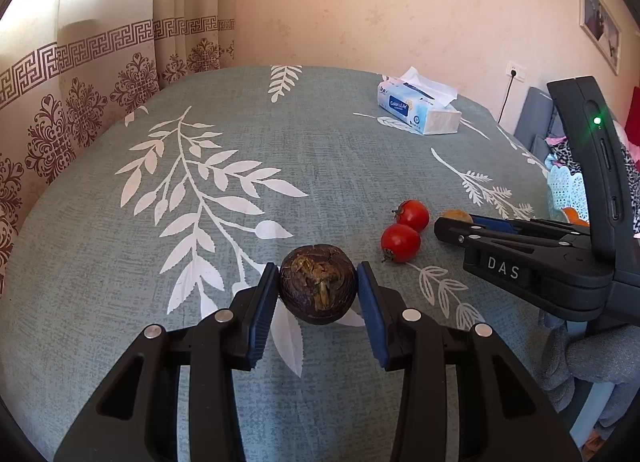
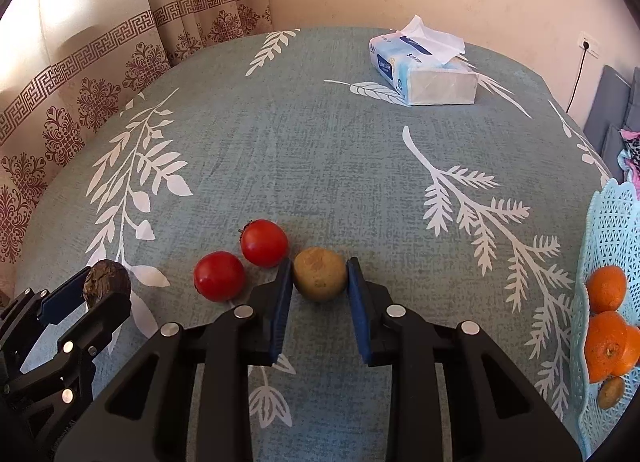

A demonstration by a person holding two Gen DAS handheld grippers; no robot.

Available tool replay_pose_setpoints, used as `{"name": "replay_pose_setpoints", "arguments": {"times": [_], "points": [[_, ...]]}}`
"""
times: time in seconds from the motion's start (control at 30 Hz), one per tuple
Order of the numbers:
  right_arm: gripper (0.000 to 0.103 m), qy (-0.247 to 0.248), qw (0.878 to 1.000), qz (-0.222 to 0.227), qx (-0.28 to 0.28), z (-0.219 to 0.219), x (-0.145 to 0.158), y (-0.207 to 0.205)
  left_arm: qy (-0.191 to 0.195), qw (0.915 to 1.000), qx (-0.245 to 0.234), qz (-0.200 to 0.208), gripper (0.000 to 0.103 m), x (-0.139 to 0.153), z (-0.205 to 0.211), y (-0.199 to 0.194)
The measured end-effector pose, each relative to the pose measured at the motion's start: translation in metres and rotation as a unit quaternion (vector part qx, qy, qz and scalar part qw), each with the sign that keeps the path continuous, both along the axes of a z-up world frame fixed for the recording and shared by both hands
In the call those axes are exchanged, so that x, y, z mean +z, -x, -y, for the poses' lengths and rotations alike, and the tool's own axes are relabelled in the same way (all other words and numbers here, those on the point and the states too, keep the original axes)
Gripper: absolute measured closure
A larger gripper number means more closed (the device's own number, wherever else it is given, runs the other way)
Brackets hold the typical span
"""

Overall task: Organize fruits
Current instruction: 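Grasp the brown kiwi with the right gripper, then carry the kiwi into the blue basket and open the right gripper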

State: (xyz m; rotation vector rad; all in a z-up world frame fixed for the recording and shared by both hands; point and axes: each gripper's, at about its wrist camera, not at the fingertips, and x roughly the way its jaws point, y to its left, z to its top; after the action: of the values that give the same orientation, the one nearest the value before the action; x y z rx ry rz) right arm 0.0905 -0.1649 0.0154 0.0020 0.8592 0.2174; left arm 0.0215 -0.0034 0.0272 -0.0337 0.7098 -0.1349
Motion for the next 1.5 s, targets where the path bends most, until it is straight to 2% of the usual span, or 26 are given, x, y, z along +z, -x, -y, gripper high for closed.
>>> {"name": "replay_pose_setpoints", "arguments": {"times": [0.4, 0.83, 1.07, 1.3, 1.37, 1.4, 1.5], "points": [[0.075, -0.021, 0.999, 0.037, -0.026, 0.024, 0.028, 0.038, -0.001, 1.0000, 0.001, 0.000, 0.062, 0.000, 0.000, 0.000], [0.075, -0.037, 0.991, 0.082, -0.103, 0.086, 0.056, 0.081, -0.014, 0.9998, 0.011, 0.003, 0.062, 0.000, 0.002, -0.001], [0.075, -0.033, 0.985, 0.083, -0.146, 0.123, 0.052, 0.101, -0.026, 0.9995, 0.016, 0.004, 0.062, 0.001, 0.005, 0.000], [0.075, -0.037, 0.980, 0.076, -0.179, 0.153, 0.043, 0.112, -0.023, 0.9997, 0.001, -0.003, 0.062, 0.005, 0.019, 0.005], [0.071, -0.041, 0.978, 0.076, -0.188, 0.159, 0.042, 0.114, -0.025, 0.9996, -0.009, -0.002, 0.062, 0.007, 0.028, 0.007], [0.064, -0.045, 0.977, 0.077, -0.192, 0.163, 0.042, 0.115, -0.026, 0.9996, -0.014, 0.000, 0.062, 0.009, 0.032, 0.008], [0.062, -0.046, 0.975, 0.086, -0.200, 0.170, 0.045, 0.120, -0.027, 0.9990, -0.034, 0.005, 0.062, 0.015, 0.048, 0.012]]}}
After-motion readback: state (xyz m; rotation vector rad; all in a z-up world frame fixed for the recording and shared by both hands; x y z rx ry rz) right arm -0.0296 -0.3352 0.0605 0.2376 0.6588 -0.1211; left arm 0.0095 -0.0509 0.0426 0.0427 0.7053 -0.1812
